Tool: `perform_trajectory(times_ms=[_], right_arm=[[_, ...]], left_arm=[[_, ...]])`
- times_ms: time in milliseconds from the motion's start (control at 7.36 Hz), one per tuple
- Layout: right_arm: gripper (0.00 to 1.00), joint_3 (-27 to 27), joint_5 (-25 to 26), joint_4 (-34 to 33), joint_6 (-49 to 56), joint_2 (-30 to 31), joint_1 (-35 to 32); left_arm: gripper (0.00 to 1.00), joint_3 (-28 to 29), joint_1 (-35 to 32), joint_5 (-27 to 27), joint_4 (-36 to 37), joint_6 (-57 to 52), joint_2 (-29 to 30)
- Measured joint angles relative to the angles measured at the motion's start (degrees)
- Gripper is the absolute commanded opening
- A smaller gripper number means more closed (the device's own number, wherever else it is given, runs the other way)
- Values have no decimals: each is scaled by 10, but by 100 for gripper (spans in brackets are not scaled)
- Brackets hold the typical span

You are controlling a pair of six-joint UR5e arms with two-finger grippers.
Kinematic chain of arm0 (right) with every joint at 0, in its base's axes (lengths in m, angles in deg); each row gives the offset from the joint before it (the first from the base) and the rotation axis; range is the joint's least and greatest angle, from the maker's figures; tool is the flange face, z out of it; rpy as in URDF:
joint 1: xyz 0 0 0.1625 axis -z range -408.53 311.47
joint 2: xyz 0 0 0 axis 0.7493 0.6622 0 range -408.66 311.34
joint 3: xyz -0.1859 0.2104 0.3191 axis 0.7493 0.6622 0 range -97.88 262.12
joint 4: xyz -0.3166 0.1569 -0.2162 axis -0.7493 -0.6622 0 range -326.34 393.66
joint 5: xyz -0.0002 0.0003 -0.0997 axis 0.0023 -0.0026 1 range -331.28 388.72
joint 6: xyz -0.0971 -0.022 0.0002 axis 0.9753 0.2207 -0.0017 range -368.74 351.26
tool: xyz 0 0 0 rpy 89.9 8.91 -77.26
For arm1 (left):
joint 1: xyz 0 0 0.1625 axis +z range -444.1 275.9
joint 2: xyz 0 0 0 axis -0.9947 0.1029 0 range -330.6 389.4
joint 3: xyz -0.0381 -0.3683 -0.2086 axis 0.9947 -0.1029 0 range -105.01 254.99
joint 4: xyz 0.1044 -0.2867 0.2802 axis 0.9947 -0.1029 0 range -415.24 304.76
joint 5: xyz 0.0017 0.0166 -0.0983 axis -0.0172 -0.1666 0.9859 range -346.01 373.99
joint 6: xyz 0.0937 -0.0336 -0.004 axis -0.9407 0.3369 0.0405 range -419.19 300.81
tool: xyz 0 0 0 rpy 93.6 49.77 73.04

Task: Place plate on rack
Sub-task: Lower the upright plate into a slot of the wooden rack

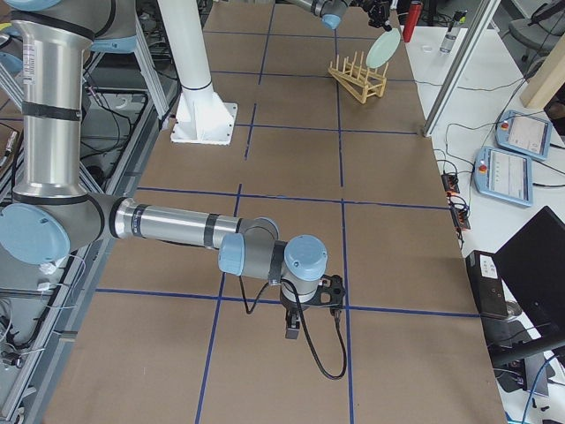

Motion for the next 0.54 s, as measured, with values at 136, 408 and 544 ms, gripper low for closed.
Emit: perform_trajectory(times_ms=[136, 408, 544], right_arm=[[100, 0, 0, 0, 0, 0, 0], [100, 1, 0, 0, 0, 0, 0], [100, 0, 0, 0, 0, 0, 0]], left_arm=[[0, 8, 5, -1, 0, -7, -1], [0, 16, 19, -3, 0, -14, -3], [0, 17, 24, -4, 0, -17, -3]])
